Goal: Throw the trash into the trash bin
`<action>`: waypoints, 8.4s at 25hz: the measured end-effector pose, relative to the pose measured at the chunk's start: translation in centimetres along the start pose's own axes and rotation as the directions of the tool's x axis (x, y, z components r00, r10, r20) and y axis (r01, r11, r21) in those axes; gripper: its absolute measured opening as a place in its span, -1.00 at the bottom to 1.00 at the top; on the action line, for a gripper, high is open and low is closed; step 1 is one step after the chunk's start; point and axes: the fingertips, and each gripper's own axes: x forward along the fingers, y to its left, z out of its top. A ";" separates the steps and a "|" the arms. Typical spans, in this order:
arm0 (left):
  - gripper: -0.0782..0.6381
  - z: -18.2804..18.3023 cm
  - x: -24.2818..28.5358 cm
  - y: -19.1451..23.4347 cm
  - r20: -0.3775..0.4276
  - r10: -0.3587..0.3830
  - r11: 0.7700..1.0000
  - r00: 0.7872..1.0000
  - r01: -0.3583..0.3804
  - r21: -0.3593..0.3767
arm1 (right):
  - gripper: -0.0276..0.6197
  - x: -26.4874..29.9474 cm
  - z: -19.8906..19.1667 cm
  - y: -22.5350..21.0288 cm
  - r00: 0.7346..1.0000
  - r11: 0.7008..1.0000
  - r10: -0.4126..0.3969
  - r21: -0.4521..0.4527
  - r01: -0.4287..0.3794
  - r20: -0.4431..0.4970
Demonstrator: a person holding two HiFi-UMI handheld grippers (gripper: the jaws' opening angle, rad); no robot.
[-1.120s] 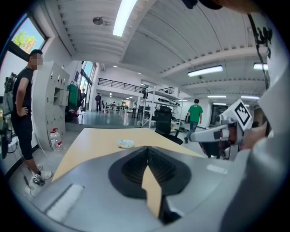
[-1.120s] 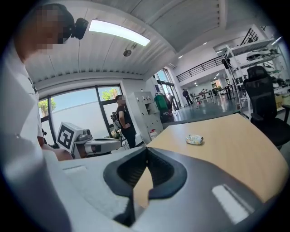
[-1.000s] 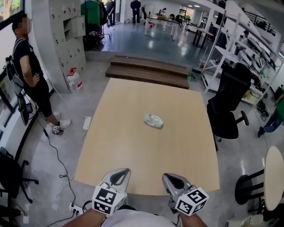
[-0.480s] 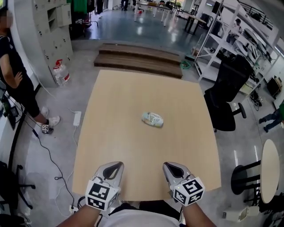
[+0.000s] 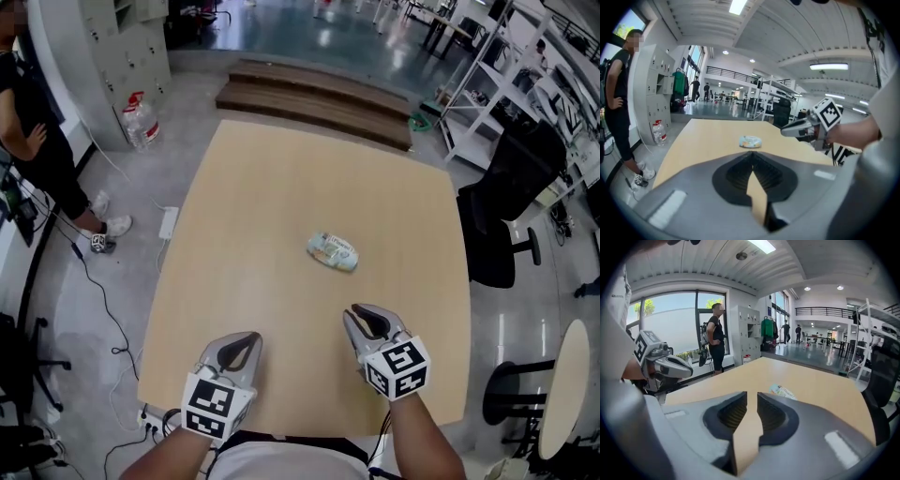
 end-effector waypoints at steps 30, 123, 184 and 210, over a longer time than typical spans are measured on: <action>-0.76 -4.6 7.6 -6.4 -0.229 -0.022 0.996 0.973 0.001 -0.093 | -0.21 18.4 -3.9 -10.5 0.756 0.801 0.348 -0.242 -0.547 -0.554; -0.76 2.0 -4.7 -27.5 0.047 -0.537 0.820 0.843 0.508 0.263 | -0.66 -32.0 -7.4 7.5 0.859 0.860 -0.458 0.358 0.364 0.226; -0.76 -12.5 -16.1 -77.4 -0.480 -0.877 -0.180 0.025 0.909 0.376 | -0.67 -76.0 -35.2 22.9 -0.023 -0.202 -0.963 0.659 0.725 -0.270; -0.76 -7.9 -7.7 -84.3 -0.511 -0.853 -0.294 -0.112 0.911 0.291 | -0.67 -78.4 -35.3 13.5 -0.133 -0.362 -0.912 0.605 0.709 -0.388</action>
